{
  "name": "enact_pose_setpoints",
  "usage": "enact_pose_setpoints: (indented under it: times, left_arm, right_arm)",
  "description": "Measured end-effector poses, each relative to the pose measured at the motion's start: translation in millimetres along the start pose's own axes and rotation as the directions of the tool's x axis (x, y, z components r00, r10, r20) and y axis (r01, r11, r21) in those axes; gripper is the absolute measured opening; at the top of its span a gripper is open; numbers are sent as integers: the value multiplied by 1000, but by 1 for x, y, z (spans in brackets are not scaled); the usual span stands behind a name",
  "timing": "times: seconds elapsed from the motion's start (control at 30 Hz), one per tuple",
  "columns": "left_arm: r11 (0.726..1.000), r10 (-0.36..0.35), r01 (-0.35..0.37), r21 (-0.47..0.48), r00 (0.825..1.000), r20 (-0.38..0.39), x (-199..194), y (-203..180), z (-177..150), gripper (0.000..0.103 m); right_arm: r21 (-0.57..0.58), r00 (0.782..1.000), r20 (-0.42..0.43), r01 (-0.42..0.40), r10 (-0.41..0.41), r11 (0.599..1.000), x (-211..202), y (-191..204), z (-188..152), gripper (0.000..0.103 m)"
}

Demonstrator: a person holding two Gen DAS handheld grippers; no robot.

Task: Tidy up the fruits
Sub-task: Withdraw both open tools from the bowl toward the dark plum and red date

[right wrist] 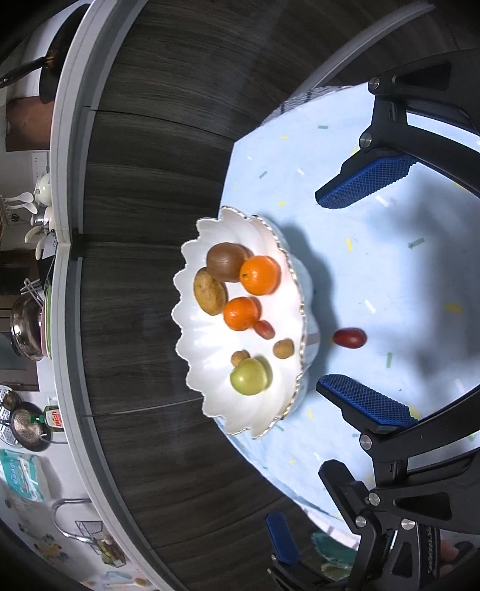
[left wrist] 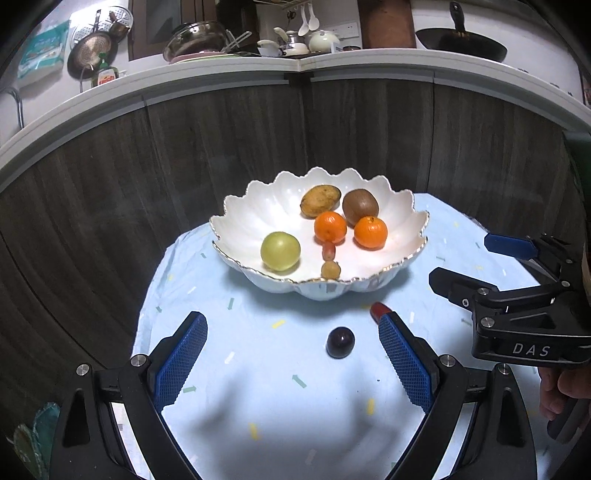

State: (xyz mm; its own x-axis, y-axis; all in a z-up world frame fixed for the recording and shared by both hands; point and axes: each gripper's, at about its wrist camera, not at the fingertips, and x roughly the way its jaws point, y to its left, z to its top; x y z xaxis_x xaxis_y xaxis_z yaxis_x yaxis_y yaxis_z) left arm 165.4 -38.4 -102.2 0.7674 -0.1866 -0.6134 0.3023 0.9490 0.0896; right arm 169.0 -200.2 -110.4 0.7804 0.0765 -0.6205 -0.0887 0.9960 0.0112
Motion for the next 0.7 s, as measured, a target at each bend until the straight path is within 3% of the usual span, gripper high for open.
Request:
enact_pose_setpoints:
  times: [0.33,0.7]
  left_arm:
    - [1000,-11,12,21,1000,-22,23,-3,-19,94]
    - [999,-25,28,44,997,-80,48,-4,-24,82]
  right_arm:
    - [-56,1000,-22,4,-5,998,15,7,-23,91]
    - [-101,996,-80,-35,27,994,38,17,-23,72]
